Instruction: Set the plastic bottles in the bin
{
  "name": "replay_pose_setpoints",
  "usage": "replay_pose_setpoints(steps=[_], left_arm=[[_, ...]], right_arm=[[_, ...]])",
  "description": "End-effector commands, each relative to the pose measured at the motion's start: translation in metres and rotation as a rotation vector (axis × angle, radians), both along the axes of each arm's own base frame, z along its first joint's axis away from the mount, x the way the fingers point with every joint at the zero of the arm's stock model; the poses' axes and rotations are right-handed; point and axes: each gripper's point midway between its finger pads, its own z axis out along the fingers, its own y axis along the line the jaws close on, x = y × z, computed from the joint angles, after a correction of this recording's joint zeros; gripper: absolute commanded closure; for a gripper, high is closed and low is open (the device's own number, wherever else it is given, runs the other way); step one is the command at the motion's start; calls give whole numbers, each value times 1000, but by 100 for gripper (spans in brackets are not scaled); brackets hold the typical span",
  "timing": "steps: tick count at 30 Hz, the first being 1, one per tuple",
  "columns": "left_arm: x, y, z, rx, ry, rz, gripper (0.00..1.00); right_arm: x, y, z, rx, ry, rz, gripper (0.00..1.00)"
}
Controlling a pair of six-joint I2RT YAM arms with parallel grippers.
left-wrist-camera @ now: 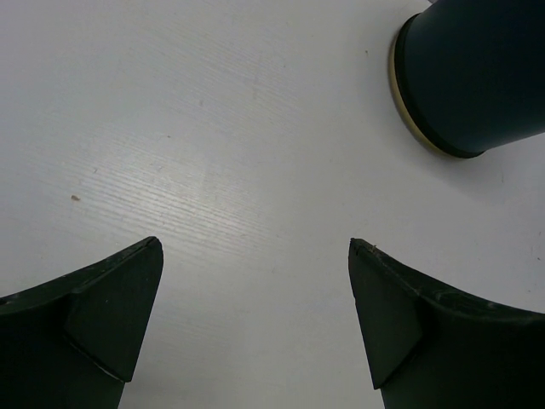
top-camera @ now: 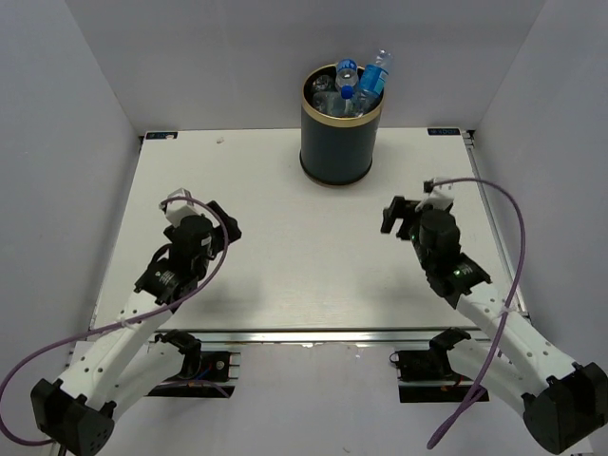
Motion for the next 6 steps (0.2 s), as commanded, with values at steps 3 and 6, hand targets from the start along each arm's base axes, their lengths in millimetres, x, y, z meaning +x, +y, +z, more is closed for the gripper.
replay_pose_setpoints(steps=[3,6], left_arm=[[-16,9,-12,-9,29,19,2],[-18,8,-16,-18,38,16,2]], right_arm=[[-20,-27,-27,101,87,-156,10],[-24,-24,-34,104,67,-125,10]])
